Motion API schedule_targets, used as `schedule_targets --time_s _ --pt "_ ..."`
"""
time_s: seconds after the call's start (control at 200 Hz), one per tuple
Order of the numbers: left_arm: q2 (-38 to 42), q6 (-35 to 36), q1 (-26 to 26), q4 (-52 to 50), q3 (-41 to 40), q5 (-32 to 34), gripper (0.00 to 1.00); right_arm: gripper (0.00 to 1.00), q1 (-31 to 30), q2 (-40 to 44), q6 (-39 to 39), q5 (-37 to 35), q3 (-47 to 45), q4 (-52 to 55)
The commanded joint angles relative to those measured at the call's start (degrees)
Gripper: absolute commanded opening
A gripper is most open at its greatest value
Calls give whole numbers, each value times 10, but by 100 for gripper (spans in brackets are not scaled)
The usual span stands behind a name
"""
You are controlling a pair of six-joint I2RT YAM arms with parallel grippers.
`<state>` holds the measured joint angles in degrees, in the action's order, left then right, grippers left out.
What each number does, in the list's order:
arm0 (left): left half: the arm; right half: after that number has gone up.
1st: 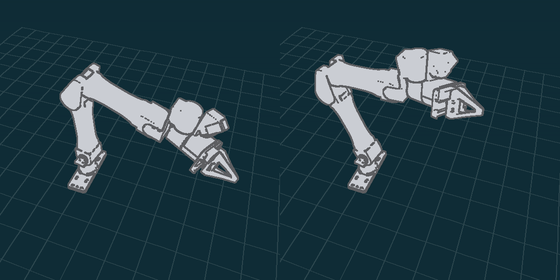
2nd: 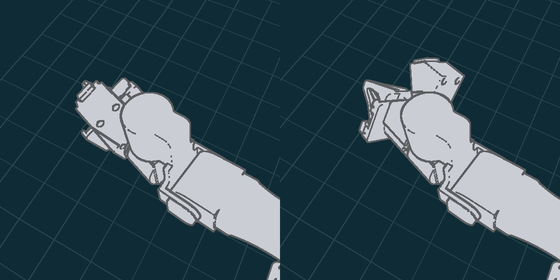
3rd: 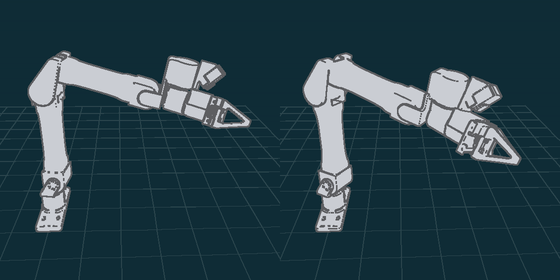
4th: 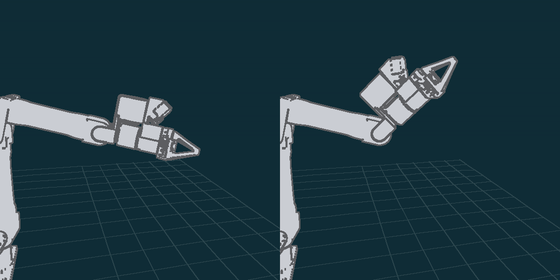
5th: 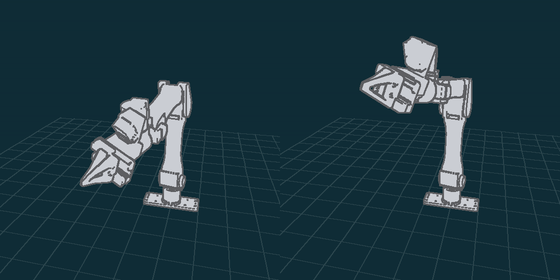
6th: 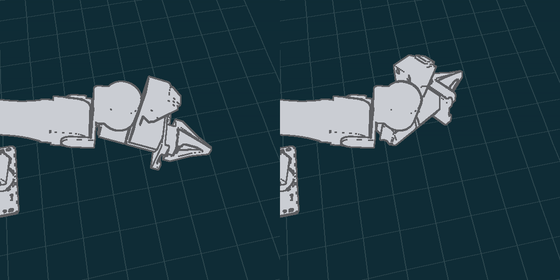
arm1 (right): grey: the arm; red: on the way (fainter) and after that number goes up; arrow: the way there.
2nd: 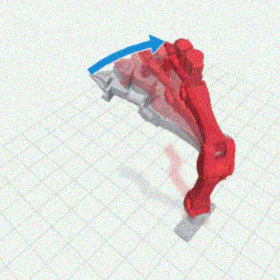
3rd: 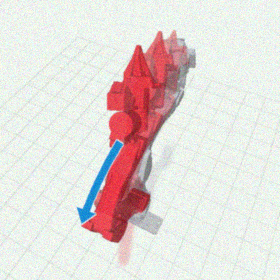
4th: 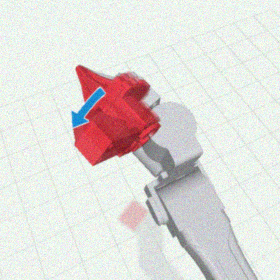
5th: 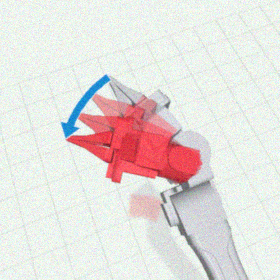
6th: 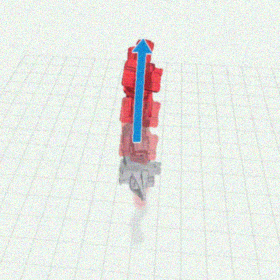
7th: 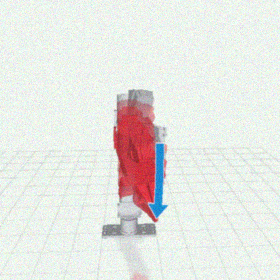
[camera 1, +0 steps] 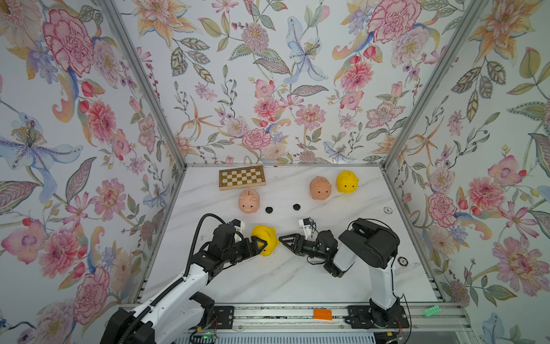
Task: Open piggy banks
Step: Pick up the piggy bank from the center of the board.
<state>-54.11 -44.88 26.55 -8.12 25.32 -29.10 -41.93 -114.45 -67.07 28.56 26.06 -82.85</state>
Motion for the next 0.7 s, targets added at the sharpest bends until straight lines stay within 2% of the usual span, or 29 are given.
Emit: schedule_targets --time_s 0.0,0.085,0.15,0.245,0.32,0.505,0.555,0.696 --pt "-6 55 4 -65 43 23 56 69 10 57 73 18 7 118" --pt "-15 81 4 -108 74 35 55 70 12 108 136 10 26 241" --pt "-23 106 4 -146 101 48 54 72 9 155 205 -16 54 389" --pt "-38 146 5 -208 145 81 54 75 0 216 310 -90 105 586" --pt "-53 173 4 -243 176 96 54 77 -1 251 363 -147 134 690" --pt "-96 219 4 -302 239 139 53 83 6 306 429 -235 161 792" --pt "-106 229 4 -311 251 144 54 98 10 319 434 -255 161 800" --pt "-135 249 4 -330 283 160 54 99 23 347 436 -297 151 805"
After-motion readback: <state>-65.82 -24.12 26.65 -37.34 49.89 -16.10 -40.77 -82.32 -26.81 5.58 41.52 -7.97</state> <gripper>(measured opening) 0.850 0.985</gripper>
